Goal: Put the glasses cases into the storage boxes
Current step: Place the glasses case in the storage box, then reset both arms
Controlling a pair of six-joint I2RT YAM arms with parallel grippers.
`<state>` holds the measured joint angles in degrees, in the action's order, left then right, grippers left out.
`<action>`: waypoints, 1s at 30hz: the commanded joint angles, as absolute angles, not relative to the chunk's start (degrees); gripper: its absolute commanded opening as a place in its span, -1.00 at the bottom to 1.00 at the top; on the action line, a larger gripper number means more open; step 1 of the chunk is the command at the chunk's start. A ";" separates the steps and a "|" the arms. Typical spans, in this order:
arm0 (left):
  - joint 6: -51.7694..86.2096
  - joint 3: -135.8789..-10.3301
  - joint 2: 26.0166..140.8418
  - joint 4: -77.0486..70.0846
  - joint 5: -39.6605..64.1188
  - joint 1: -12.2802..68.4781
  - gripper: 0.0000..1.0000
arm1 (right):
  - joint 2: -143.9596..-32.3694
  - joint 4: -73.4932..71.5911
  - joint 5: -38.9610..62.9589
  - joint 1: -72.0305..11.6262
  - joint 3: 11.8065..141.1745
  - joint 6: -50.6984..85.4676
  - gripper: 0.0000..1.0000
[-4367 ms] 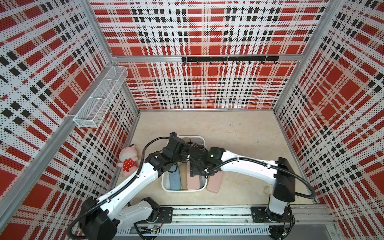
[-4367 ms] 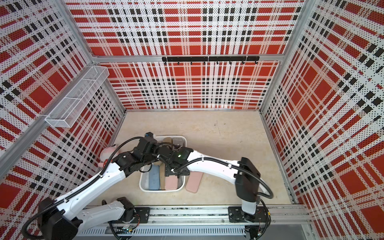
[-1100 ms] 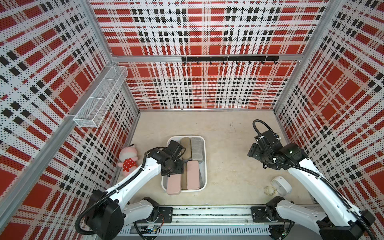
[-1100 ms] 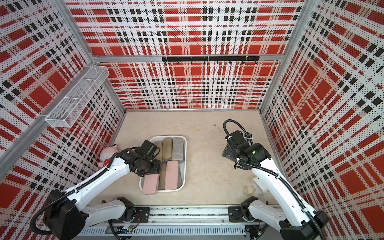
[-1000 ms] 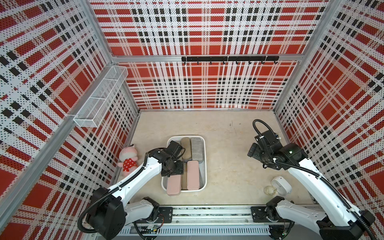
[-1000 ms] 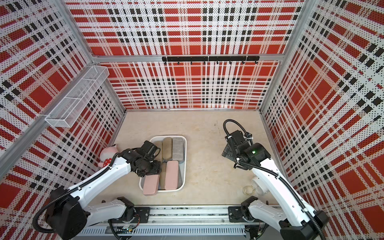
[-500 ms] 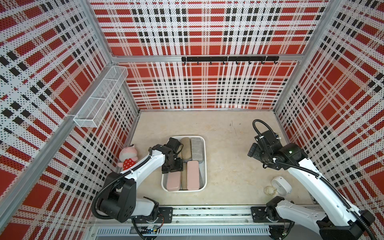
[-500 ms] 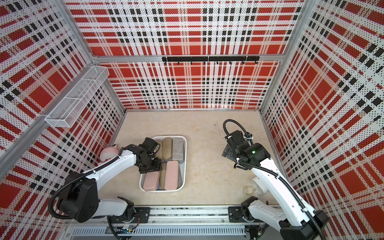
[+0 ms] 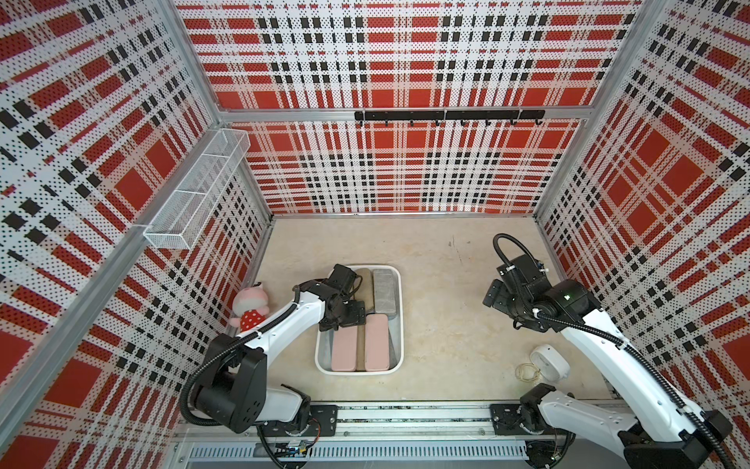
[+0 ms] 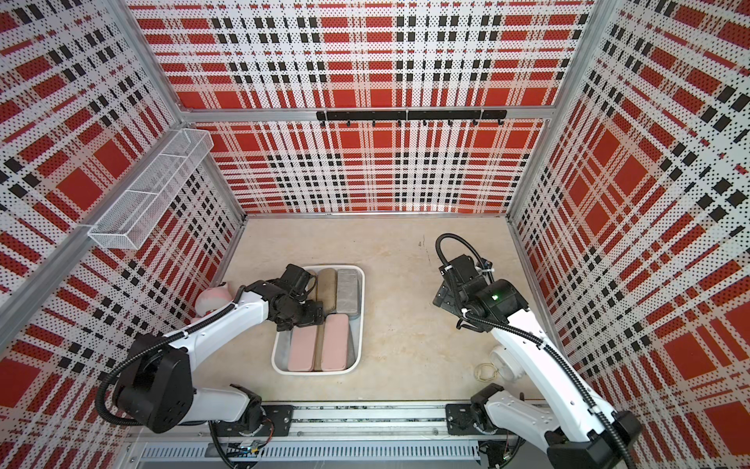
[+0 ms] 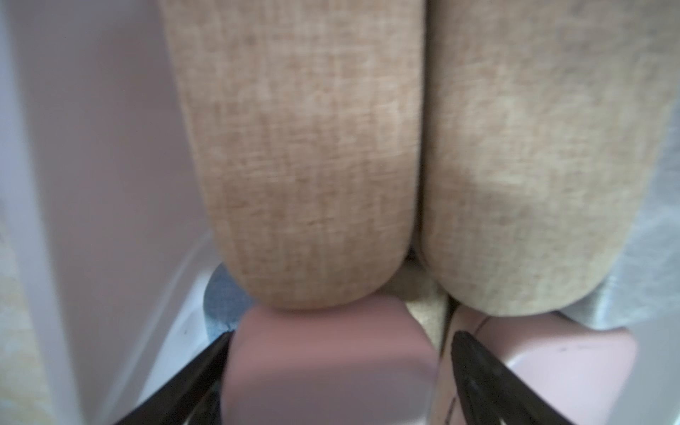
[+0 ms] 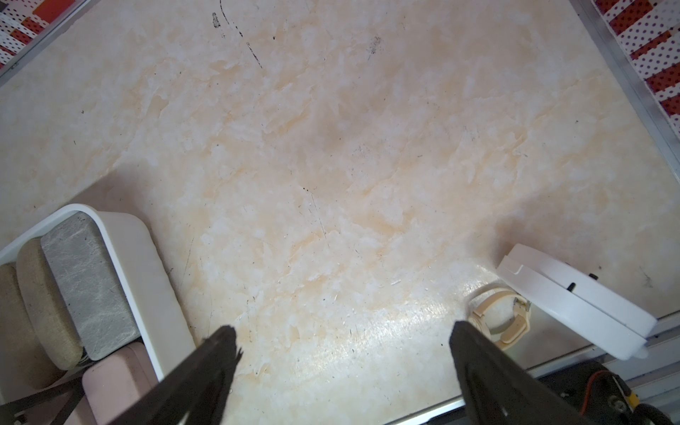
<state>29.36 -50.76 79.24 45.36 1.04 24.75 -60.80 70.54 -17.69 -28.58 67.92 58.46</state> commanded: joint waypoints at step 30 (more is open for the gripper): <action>10.45 -12.48 64.05 -48.80 -22.92 -5.49 0.96 | -61.82 -39.08 -49.40 -16.75 10.19 7.78 1.00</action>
